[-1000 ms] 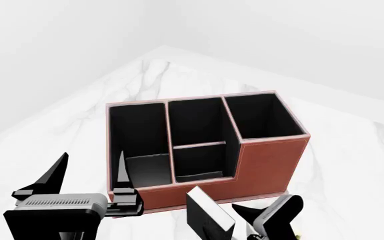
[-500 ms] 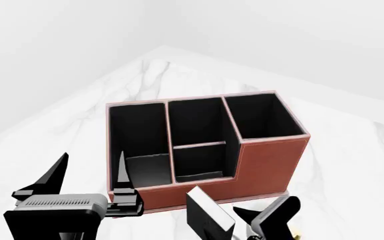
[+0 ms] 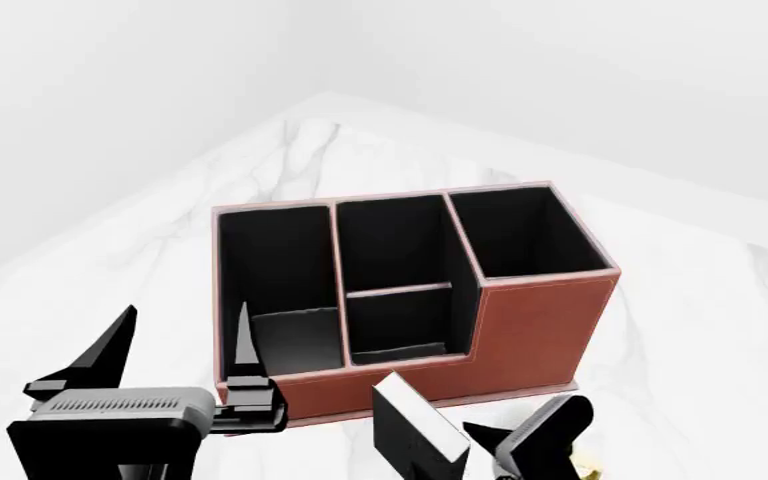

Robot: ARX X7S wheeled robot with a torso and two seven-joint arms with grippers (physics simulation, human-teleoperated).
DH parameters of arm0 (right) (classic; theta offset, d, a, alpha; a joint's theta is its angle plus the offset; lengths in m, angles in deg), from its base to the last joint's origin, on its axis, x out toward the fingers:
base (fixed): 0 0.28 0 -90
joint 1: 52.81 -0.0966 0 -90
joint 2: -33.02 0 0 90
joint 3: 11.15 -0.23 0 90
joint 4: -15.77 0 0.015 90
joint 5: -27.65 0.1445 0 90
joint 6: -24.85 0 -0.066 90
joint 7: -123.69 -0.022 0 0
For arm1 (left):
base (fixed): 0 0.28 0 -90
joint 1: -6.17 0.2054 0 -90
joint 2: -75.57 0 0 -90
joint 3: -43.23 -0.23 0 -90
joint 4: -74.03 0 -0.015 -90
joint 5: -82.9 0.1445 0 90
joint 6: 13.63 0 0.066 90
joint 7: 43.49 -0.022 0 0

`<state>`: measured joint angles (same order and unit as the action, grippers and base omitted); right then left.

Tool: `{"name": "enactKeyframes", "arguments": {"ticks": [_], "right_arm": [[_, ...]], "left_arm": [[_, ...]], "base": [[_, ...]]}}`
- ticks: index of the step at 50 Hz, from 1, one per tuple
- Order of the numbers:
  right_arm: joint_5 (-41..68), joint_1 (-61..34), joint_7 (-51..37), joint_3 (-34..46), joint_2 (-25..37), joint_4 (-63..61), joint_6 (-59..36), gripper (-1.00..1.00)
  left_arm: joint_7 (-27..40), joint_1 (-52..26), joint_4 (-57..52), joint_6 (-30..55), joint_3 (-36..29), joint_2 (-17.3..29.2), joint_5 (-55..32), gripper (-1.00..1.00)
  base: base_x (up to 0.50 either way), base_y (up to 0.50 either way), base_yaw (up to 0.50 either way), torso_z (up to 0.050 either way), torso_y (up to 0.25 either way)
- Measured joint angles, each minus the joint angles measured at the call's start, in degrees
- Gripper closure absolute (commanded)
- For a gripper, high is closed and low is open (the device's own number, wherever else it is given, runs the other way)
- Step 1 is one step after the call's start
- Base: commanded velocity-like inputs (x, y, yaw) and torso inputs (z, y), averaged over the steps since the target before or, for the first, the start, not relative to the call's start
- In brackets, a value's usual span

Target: Pick up the book and place it in the right compartment of the caddy.

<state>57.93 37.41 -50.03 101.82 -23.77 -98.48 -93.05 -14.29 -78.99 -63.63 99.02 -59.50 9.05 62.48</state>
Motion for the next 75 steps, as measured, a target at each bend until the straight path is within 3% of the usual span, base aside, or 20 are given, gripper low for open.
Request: {"name": "enactKeyframes", "arguments": {"ticks": [28, 49, 75], "right_arm": [[1.1, 0.2, -2.3, -0.5, 0.9, -2.5, -1.1, 1.0], [9.7, -6.0, -9.1, -4.8, 2.9, -12.7, -12.6, 1.0], [36.5, -25.3, -25.0, -12.5, 2.7, -20.1, -33.1, 1.0]], "left_arm": [[0.5, -0.2, 0.3, -0.2, -0.3, 0.4, -0.2, -1.0], [0.9, -0.4, 0.3, -0.4, -0.2, 0.7, -0.7, -1.0], [1.3, -0.5, 0.1, -0.5, -0.3, 1.1, -1.1, -1.0]], "base": [[0.0, 0.0, 0.0, 0.0, 0.0], [0.0, 0.0, 0.0, 0.0, 0.001], [0.0, 0.0, 0.0, 0.0, 0.001]]}}
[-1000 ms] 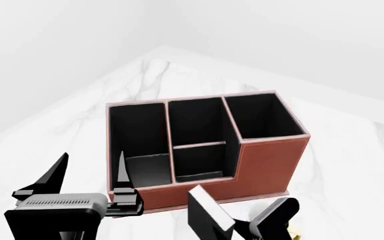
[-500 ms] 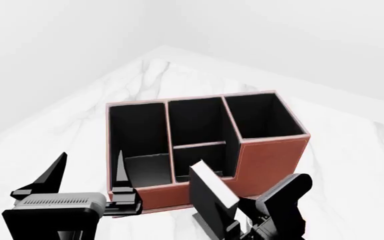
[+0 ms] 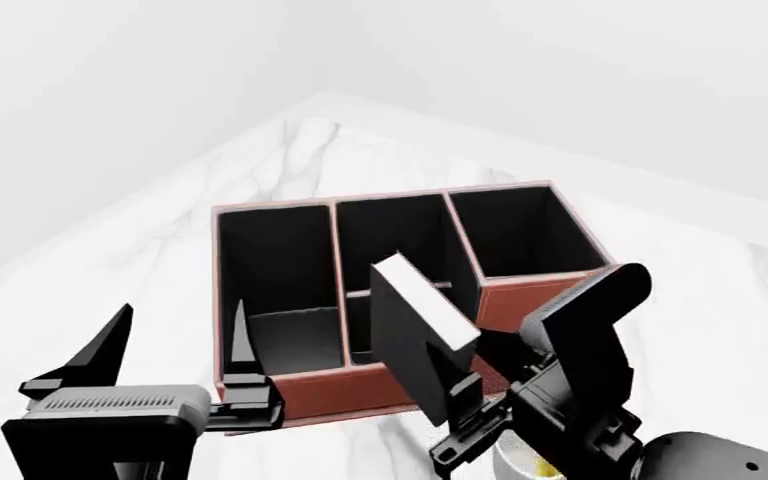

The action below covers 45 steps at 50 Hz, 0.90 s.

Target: Pick up the book and place it in the right compartment of the caddy.

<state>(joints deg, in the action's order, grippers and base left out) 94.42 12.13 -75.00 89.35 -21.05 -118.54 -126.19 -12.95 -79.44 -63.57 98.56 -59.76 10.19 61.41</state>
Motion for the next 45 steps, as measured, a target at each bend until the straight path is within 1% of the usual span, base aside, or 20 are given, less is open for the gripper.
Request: {"name": "enactKeyframes", "arguments": {"ticks": [12, 24, 32, 45], "right_arm": [[12.6, -10.8, -8.6, -1.6, -0.6, 2.9, -5.8, 1.0], [22.3, -21.8, -16.6, -2.1, -0.9, 8.2, -8.2, 1.0], [25.1, -28.6, -20.4, -1.7, -1.4, 12.7, -8.8, 1.0], [24.5, -36.5, -22.8, 0.0, -1.9, 20.4, -9.6, 1.0]], "left_arm": [[0.1, -0.1, 0.3, -0.1, -0.1, 0.0, -0.3, -1.0], [0.3, -0.2, 0.4, -0.1, -0.2, 0.1, -0.6, -1.0], [0.4, -0.2, 0.5, -0.1, -0.3, 0.2, -0.7, -1.0], [0.8, -0.2, 0.3, -0.1, -0.4, 0.4, -0.8, -1.0]], "base": [[0.0, 0.0, 0.0, 0.0, 0.002], [0.0, 0.0, 0.0, 0.0, 0.001], [0.0, 0.0, 0.0, 0.0, 0.001], [0.0, 0.0, 0.0, 0.0, 0.002]]}}
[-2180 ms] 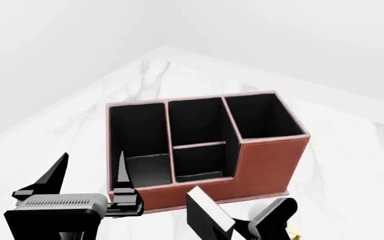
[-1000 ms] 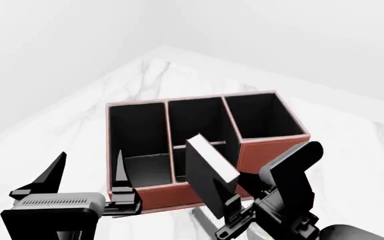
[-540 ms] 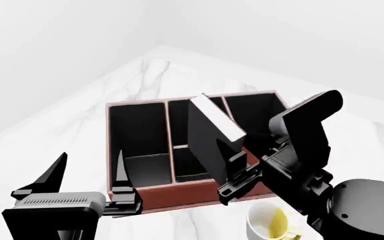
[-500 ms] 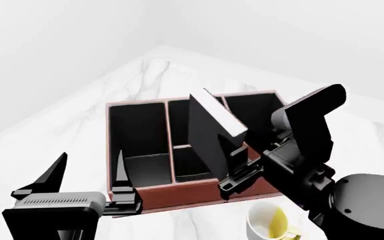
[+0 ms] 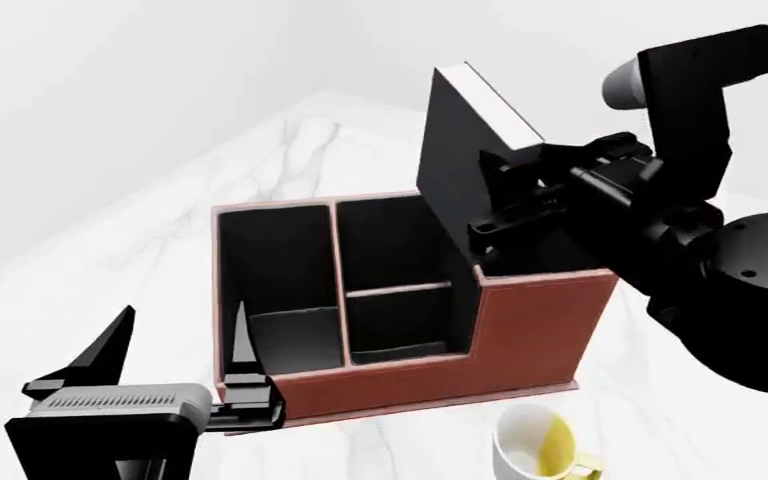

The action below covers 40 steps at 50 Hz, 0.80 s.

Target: Pick up the book and place it in the right compartment of the caddy.

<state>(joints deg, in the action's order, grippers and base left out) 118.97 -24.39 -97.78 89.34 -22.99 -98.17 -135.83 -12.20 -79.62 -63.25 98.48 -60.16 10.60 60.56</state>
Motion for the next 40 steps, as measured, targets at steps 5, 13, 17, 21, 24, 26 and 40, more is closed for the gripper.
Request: {"name": "enactKeyframes", "arguments": {"ticks": [5, 13, 17, 21, 24, 26, 40], "right_arm": [[-1.4, -2.3, 0.2, 1.0, -0.1, 3.0, -0.3, 1.0], [-4.3, -5.5, 1.0, 2.7, -0.2, 7.1, -0.5, 1.0], [-5.8, -6.5, 1.4, 3.6, -0.2, 8.9, -0.4, 1.0], [-7.1, -7.2, 1.7, 4.3, -0.2, 10.5, -0.3, 1.0], [-8.0, -7.6, 1.9, 4.8, -0.1, 11.5, -0.2, 1.0], [-8.6, -7.8, 1.9, 5.1, -0.1, 12.2, -0.1, 1.0], [-12.6, -8.5, 3.1, 7.2, 0.1, 16.1, 1.1, 1.0]], "left_arm": [[0.1, 0.0, 0.0, 0.0, 0.0, 0.1, 0.0, -1.0], [0.3, 0.0, -0.1, -0.1, 0.0, 0.2, -0.1, -1.0], [0.3, 0.0, -0.1, -0.1, 0.0, 0.3, -0.2, -1.0], [0.4, 0.0, 0.0, -0.1, -0.1, 0.3, -0.2, -1.0], [0.4, -0.1, 0.0, -0.2, -0.1, 0.3, -0.3, -1.0], [0.5, -0.1, 0.0, -0.2, -0.1, 0.4, -0.3, -1.0], [0.6, -0.2, 0.1, -0.3, -0.2, 0.5, -0.6, -1.0]], "base": [[0.0, 0.0, 0.0, 0.0, 0.002], [0.0, 0.0, 0.0, 0.002, 0.001], [0.0, 0.0, 0.0, 0.0, 0.0], [0.0, 0.0, 0.0, 0.0, 0.003], [0.0, 0.0, 0.0, 0.0, 0.0], [0.0, 0.0, 0.0, 0.0, 0.005], [0.0, 0.0, 0.0, 0.0, 0.001]]}}
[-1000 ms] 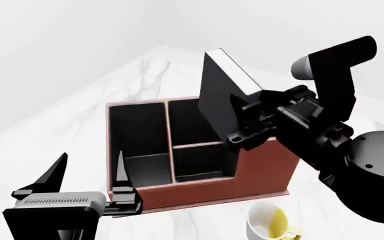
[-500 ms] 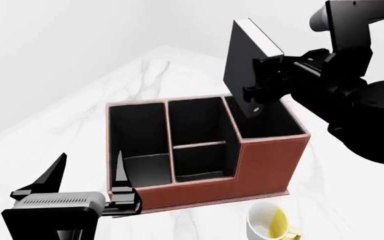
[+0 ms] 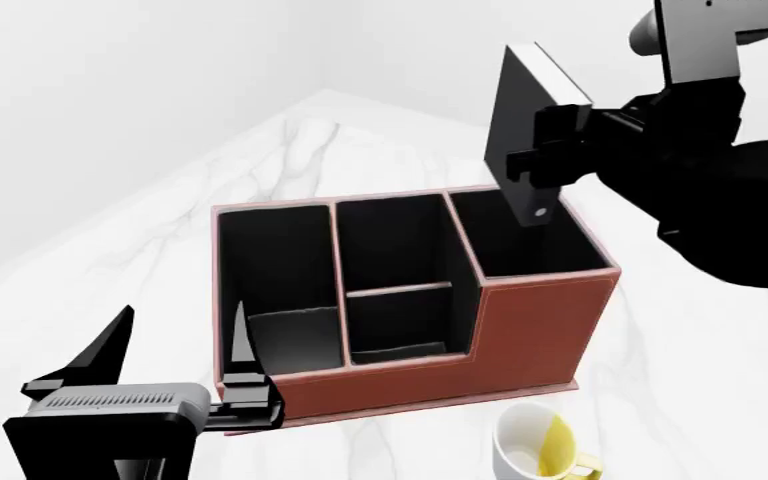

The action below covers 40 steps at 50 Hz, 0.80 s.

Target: Pick up the book and place it in the right compartment of the caddy.

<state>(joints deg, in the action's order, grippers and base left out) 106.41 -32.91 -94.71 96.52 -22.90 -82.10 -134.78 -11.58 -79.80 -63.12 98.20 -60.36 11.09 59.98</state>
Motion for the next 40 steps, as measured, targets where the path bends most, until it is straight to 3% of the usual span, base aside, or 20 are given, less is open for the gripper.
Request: {"name": "enactKeyframes", "arguments": {"ticks": [40], "right_arm": [[-9.9, 0.6, 7.1, 6.7, -0.7, 8.4, 5.8, 1.0]], "left_arm": [[0.4, 0.0, 0.5, -0.6, -0.4, 0.4, -0.3, -1.0]], "base": [[0.0, 0.0, 0.0, 0.0, 0.002]]}}
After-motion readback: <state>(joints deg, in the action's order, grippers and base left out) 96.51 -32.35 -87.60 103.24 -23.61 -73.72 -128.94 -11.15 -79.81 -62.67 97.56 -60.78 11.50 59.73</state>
